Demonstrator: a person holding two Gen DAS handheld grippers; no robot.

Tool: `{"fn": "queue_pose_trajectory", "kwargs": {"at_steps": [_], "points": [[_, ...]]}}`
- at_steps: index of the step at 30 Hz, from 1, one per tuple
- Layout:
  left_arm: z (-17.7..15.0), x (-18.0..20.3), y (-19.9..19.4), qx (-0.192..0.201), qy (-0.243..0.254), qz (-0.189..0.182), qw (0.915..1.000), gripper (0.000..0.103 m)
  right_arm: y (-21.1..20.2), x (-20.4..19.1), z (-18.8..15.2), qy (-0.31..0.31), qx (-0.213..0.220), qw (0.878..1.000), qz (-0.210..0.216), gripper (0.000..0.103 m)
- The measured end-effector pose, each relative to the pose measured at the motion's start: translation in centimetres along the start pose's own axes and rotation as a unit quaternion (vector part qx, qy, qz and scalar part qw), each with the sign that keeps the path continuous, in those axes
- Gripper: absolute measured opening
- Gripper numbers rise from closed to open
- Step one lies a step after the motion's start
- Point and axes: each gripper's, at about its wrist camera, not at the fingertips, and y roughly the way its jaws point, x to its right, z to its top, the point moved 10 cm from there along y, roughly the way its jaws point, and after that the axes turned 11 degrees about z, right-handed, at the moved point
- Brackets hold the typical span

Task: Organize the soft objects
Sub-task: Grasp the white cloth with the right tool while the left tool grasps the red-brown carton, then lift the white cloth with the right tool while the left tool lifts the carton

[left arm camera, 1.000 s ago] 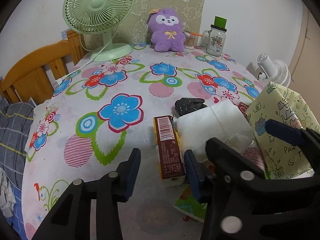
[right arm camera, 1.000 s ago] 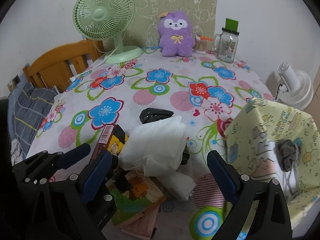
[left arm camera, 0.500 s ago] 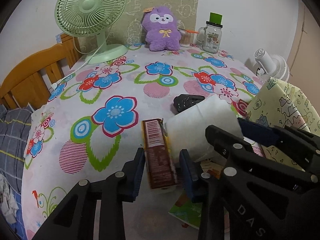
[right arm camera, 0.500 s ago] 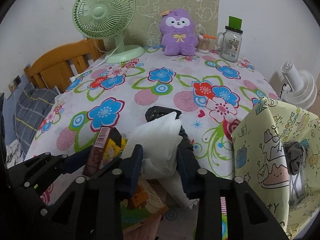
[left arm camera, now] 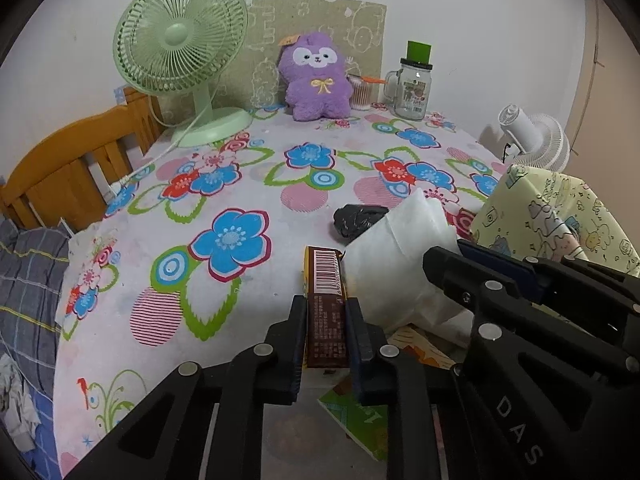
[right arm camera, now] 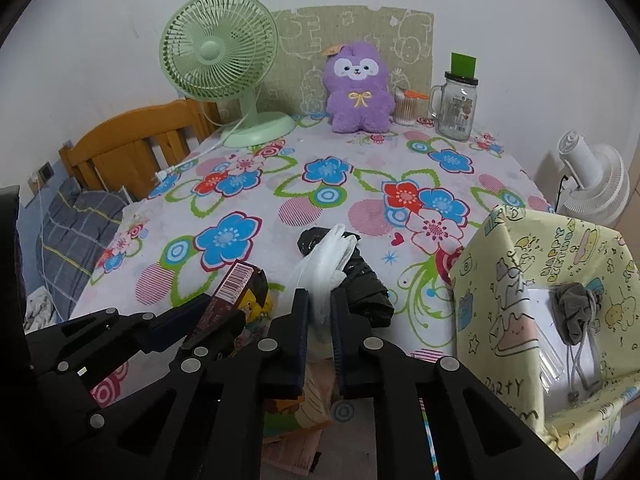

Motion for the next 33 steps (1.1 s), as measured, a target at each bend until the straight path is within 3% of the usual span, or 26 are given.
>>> {"fn": "queue_pose_trajectory", "kwargs": {"at_steps": [33], "points": [[1.7,1.5,-7.6,0.074,0.016,0.015,0.997,0.016,-8.3,-0.2,1.1,-0.012,0.064,0.998,-0.01,0.012]]}}
